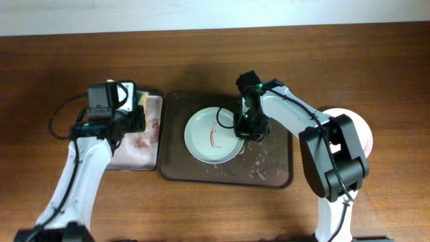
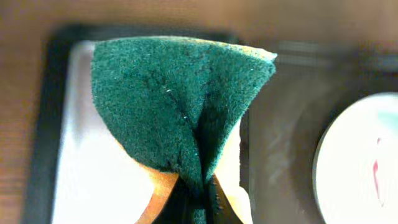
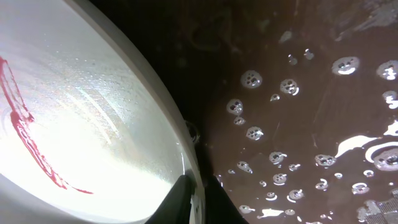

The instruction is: Clean dirty plates on tray and stack at the side

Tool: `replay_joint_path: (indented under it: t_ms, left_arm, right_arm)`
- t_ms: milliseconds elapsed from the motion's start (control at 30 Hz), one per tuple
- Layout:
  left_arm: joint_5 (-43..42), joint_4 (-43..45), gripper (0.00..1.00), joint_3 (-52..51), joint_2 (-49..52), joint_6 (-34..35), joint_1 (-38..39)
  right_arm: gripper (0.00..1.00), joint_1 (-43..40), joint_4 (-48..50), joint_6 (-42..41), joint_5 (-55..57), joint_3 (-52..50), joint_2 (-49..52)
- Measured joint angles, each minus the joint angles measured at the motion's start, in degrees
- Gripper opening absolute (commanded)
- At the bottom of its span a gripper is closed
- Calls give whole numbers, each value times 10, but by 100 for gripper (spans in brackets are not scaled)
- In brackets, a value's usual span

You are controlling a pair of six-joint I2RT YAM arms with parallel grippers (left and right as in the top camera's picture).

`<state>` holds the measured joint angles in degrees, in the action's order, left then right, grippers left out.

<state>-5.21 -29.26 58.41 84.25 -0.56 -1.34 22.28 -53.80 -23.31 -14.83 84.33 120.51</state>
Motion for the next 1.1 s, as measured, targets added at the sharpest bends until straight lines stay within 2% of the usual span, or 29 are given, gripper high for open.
replay_joint_path:
  t_ms: [233, 600, 1100]
  left_arm:
    - [57, 18, 0, 1, -55, 0, 0]
    - [98, 34, 0, 1, -103, -3, 0]
    - [102, 63, 0, 1, -158, -9, 0]
  right_arm:
    - [11, 0, 0, 0, 0, 0, 0]
    - [11, 0, 0, 0, 0, 0, 0]
    - [11, 0, 0, 0, 0, 0, 0]
